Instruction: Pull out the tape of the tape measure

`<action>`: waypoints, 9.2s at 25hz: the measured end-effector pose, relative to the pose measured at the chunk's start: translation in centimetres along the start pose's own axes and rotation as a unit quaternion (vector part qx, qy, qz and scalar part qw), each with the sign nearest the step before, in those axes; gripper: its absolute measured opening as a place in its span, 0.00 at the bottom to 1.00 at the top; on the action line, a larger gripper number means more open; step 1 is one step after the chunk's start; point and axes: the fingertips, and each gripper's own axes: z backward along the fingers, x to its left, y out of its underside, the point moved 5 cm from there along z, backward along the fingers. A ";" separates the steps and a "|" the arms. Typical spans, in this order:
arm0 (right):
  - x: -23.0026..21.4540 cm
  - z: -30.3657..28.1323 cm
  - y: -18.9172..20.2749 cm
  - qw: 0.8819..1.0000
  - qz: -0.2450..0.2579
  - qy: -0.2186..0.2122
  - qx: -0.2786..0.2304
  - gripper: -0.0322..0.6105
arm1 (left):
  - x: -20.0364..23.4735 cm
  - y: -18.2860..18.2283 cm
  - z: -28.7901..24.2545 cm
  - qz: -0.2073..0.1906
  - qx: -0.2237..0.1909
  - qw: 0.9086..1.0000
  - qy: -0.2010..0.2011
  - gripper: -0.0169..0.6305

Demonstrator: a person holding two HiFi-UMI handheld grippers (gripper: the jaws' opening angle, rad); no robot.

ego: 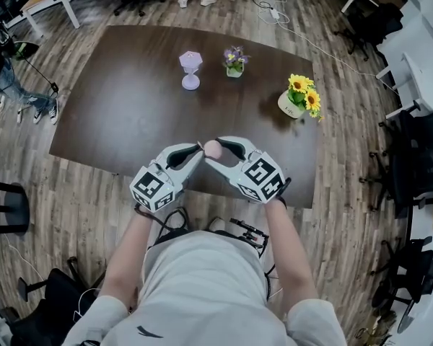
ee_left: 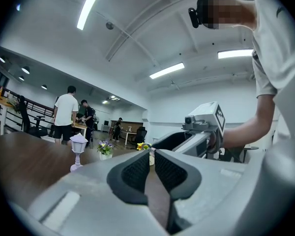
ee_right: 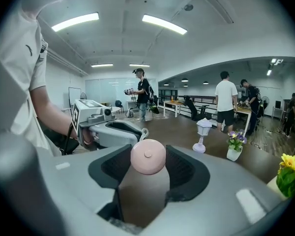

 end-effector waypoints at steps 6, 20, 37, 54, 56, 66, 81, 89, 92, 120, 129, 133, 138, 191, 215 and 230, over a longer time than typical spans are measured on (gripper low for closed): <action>-0.3 -0.1 -0.1 1.000 -0.009 -0.004 -0.007 0.40 | 0.3 0.1 0.2 0.014 -0.005 1.000 0.001 0.19; -0.4 -0.2 -0.5 0.999 -0.004 -0.033 -0.004 0.40 | 1.0 0.4 0.4 0.019 -0.005 1.000 0.004 0.25; -0.9 0.2 -0.4 1.000 -0.011 -0.020 -0.008 0.40 | 0.4 0.7 0.1 0.019 -0.003 1.000 0.005 0.05; -1.4 1.3 0.2 0.999 0.001 0.041 -0.006 0.40 | 1.0 0.8 1.1 0.040 -0.006 0.999 -0.024 0.05; -1.4 1.3 0.3 0.999 0.002 0.044 0.000 0.39 | 1.0 1.0 1.1 0.038 -0.001 0.999 -0.025 0.04; -3.1 3.0 0.5 0.997 -0.029 0.073 0.004 0.39 | 2.5 1.1 2.7 0.093 -0.016 0.995 -0.036 0.05; -3.6 3.9 1.4 0.996 -0.060 0.070 0.015 0.39 | 3.3 1.9 3.8 0.147 -0.020 0.988 -0.036 0.04; -5.1 5.7 2.2 0.993 -0.084 0.086 0.006 0.39 | 4.7 2.0 5.0 0.154 -0.025 0.986 -0.056 0.04; -5.1 5.8 2.3 0.993 -0.085 0.086 0.006 0.39 | 4.9 2.1 5.2 0.153 -0.025 0.986 -0.058 0.04; -7.0 7.3 3.3 0.989 -0.105 0.100 0.007 0.39 | 7.3 1.7 7.8 0.131 -0.010 0.987 -0.091 0.04; -6.9 6.9 3.7 0.989 -0.107 0.097 0.013 0.39 | 7.6 2.4 7.9 0.149 -0.015 0.984 -0.100 0.04; -6.9 6.7 4.0 0.989 -0.110 0.098 0.015 0.39 | 7.8 2.7 8.0 0.151 -0.014 0.983 -0.102 0.05; -7.2 6.8 4.4 0.988 -0.113 0.107 0.018 0.39 | 8.0 2.8 8.3 0.166 -0.025 0.979 -0.114 0.05; -9.3 -2.3 20.2 0.944 -0.197 0.221 0.148 0.39 | 13.8 15.3 3.7 0.158 0.143 0.953 -0.217 0.06; -9.3 -2.8 21.6 0.936 -0.188 0.236 0.180 0.39 | 14.2 15.9 4.1 0.092 0.194 0.947 -0.238 0.10; -9.4 -2.5 20.6 0.938 -0.194 0.240 0.159 0.51 | 14.6 15.5 5.2 0.130 0.162 0.942 -0.263 0.10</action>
